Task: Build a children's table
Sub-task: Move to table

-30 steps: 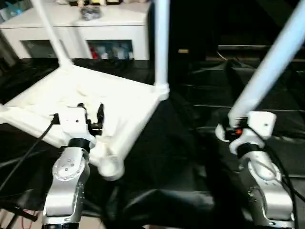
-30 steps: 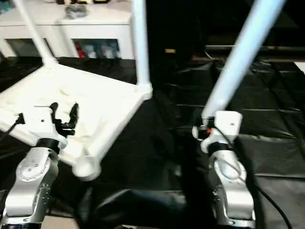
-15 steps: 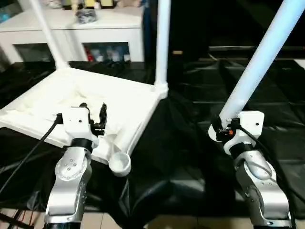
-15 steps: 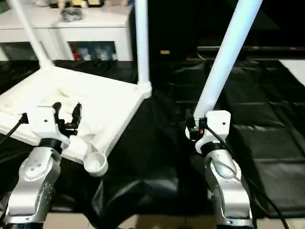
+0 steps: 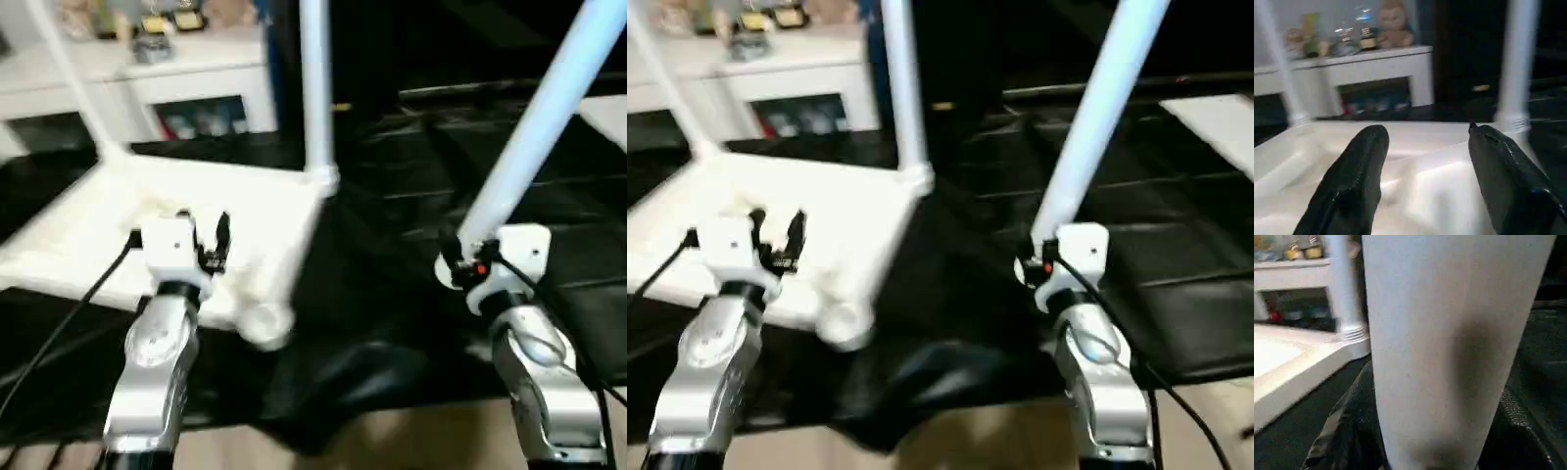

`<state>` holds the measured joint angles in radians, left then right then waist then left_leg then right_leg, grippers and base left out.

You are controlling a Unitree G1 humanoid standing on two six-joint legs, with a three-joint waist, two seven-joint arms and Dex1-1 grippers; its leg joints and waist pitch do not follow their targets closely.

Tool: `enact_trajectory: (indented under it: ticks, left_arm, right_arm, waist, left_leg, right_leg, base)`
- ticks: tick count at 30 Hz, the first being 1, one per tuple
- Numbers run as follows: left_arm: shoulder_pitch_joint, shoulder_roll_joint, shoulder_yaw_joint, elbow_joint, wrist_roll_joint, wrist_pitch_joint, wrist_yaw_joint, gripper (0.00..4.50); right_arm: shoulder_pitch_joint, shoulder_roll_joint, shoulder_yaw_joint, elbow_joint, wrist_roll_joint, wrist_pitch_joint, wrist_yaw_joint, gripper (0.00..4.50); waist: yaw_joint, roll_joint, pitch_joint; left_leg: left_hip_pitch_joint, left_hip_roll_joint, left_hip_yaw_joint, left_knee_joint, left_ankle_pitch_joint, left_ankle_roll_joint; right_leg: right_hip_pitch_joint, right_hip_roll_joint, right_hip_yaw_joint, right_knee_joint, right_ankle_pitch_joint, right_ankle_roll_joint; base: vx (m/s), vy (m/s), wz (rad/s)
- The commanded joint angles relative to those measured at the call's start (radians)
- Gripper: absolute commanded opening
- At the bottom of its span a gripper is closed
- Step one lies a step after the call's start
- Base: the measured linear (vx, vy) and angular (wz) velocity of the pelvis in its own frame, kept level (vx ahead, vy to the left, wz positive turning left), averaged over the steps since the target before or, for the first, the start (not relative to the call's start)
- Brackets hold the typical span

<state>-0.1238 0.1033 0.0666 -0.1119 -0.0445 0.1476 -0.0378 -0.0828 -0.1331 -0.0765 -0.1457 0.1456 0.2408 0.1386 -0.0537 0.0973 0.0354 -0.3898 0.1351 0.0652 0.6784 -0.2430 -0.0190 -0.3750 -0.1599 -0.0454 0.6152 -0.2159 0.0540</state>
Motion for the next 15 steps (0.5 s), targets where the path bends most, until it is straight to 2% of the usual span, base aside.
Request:
enact_trajectory:
  ticks: [1, 2, 3, 4, 5, 6, 7, 8, 9, 10, 11, 12, 13, 14, 15]
  left_arm:
    - [-0.001, 0.011, 0.016, 0.009, 0.005, 0.01, 0.002, 3.0]
    - [-0.002, 0.011, 0.017, 0.009, 0.005, 0.01, 0.001, 3.0]
    - [-0.003, 0.012, 0.017, 0.01, 0.005, 0.01, 0.001, 3.0]
    - [-0.003, 0.012, 0.016, 0.011, 0.005, 0.01, 0.002, 3.0]
    - [-0.004, 0.014, 0.016, 0.012, 0.005, 0.011, 0.001, 3.0]
    - [-0.004, 0.014, 0.016, 0.011, 0.004, 0.011, 0.001, 3.0]
    - [-0.004, 0.014, 0.016, 0.011, 0.004, 0.011, 0.001, 3.0]
    - [-0.004, 0.012, 0.016, 0.01, -0.001, 0.01, -0.002, 3.0]
    - [-0.003, 0.01, 0.014, 0.0, 0.004, 0.018, 0.003, 3.0]
    - [-0.002, 0.009, 0.011, -0.007, 0.01, 0.015, 0.007, 3.0]
    - [0.002, 0.01, 0.007, -0.015, 0.017, 0.021, 0.011, 3.0]
    - [0.004, 0.012, 0.005, -0.017, 0.022, 0.023, 0.013, 3.0]
    - [0.007, 0.013, 0.003, -0.02, 0.028, 0.026, 0.016, 3.0]
    - [0.015, 0.008, 0.007, -0.03, 0.027, 0.036, 0.024, 3.0]
    - [0.031, -0.003, 0.015, -0.048, 0.031, 0.04, 0.04, 3.0]
  right_arm:
    - [-0.02, 0.008, 0.017, -0.008, -0.001, 0.013, -0.004, 1.91]
    - [-0.021, 0.008, 0.018, -0.006, -0.001, 0.012, -0.005, 1.91]
    - [-0.023, 0.008, 0.019, -0.005, -0.001, 0.012, -0.004, 1.91]
    - [-0.024, 0.008, 0.019, -0.003, 0.0, 0.012, -0.004, 1.91]
    - [-0.027, 0.008, 0.02, 0.0, -0.002, 0.013, -0.005, 1.91]
    - [-0.028, 0.008, 0.02, 0.001, -0.002, 0.014, -0.005, 1.91]
    - [-0.029, 0.009, 0.02, 0.002, -0.002, 0.015, -0.005, 1.91]
    - [-0.031, 0.01, 0.02, 0.003, -0.002, 0.016, -0.005, 1.91]
    - [-0.032, 0.012, 0.02, 0.005, -0.001, 0.016, -0.003, 1.91]
    - [-0.034, 0.012, 0.019, 0.008, 0.002, 0.016, 0.0, 1.91]
    - [-0.035, 0.011, 0.022, 0.011, 0.003, 0.017, 0.01, 1.91]
    - [-0.035, 0.01, 0.024, 0.012, 0.004, 0.017, 0.013, 1.91]
    - [-0.036, 0.009, 0.026, 0.012, 0.005, 0.018, 0.017, 1.91]
    - [-0.038, 0.004, 0.035, 0.013, 0.004, 0.025, 0.025, 1.91]
    - [-0.04, -0.002, 0.045, 0.015, 0.012, 0.033, 0.04, 1.91]
  waist:
    - [-0.014, 0.019, -0.045]
    - [-0.016, 0.034, -0.038]
    - [-0.001, 0.026, -0.034]
    - [0.005, 0.012, -0.033]
    - [0.026, -0.031, -0.043]
    - [0.04, -0.048, -0.044]
    - [0.108, -0.088, -0.076]
    - [0.119, -0.081, -0.055]
    - [0.125, -0.09, -0.05]
    - [0.127, -0.084, -0.048]
    - [0.128, -0.048, -0.055]
    - [0.115, -0.026, -0.05]
    - [0.09, -0.031, -0.026]
    - [0.082, 0.017, -0.054]
    - [0.075, -0.002, -0.056]
  left_leg:
    - [0.067, 0.025, -0.011, -0.147, -0.218, 0.355]
    - [0.074, 0.04, -0.023, -0.175, -0.173, 0.417]
    - [0.079, 0.063, -0.028, -0.171, -0.049, 0.502]
    - [0.079, 0.074, -0.026, -0.162, 0.005, 0.529]
    - [0.089, 0.096, 0.043, -0.135, -0.012, 0.409]
    - [0.058, 0.065, 0.061, -0.103, -0.074, 0.337]
    - [-0.021, 0.002, 0.064, 0.059, -0.192, 0.179]
    - [-0.088, 0.007, -0.012, 0.109, -0.167, 0.093]
    - [-0.067, -0.019, -0.016, 0.086, -0.172, -0.001]
    - [-0.05, -0.029, -0.013, 0.043, -0.162, -0.029]
    - [0.03, -0.015, 0.018, -0.084, -0.106, -0.061]
    - [0.087, 0.015, 0.021, -0.111, -0.143, -0.053]
    - [0.082, 0.071, 0.023, -0.156, -0.275, -0.063]
    - [0.043, 0.099, -0.062, -0.198, -0.327, -0.139]
    - [0.074, 0.136, -0.074, -0.178, -0.098, -0.188]
  right_leg:
    - [-0.016, 0.112, -0.05, -0.007, -0.313, -0.182]
    - [-0.027, 0.122, -0.064, 0.079, -0.175, -0.136]
    - [-0.045, 0.105, -0.065, 0.097, -0.127, -0.088]
    - [-0.052, 0.092, -0.058, 0.092, -0.117, -0.069]
    - [-0.064, 0.035, -0.011, 0.031, -0.084, -0.077]
    - [-0.049, -0.012, 0.04, -0.031, -0.095, -0.1]
    - [0.042, -0.147, 0.24, -0.113, -0.156, -0.129]
    - [0.067, -0.175, 0.283, -0.111, -0.167, -0.173]
    - [0.051, -0.059, 0.267, -0.118, -0.197, -0.234]
    - [0.046, 0.008, 0.252, -0.11, -0.197, -0.249]
    - [-0.002, 0.14, 0.198, -0.089, -0.194, -0.183]
    - [-0.061, 0.168, 0.162, -0.081, -0.187, -0.131]
    - [-0.101, 0.201, 0.123, -0.041, -0.242, -0.093]
    - [-0.022, 0.125, 0.054, 0.034, -0.02, -0.089]
    - [-0.041, 0.107, 0.039, 0.028, 0.052, -0.105]
  base:
    - [-0.045, 0.197, 0.12]
    - [-0.011, 0.223, 0.02]
    - [-0.011, 0.223, 0.02]
    - [-0.015, 0.169, -0.05]
    - [-0.025, 0.148, -0.16]
    - [-0.025, 0.148, -0.16]
    - [0.012, 0.22, -0.36]
    - [0.004, 0.247, -0.48]
    - [0.004, 0.247, -0.48]
    - [-0.057, 0.238, -0.47]
    - [-0.107, 0.212, -0.36]
    - [-0.107, 0.212, -0.36]
    - [-0.13, 0.221, -0.47]
    - [-0.078, 0.239, -0.28]
    - [-0.078, 0.239, -0.28]
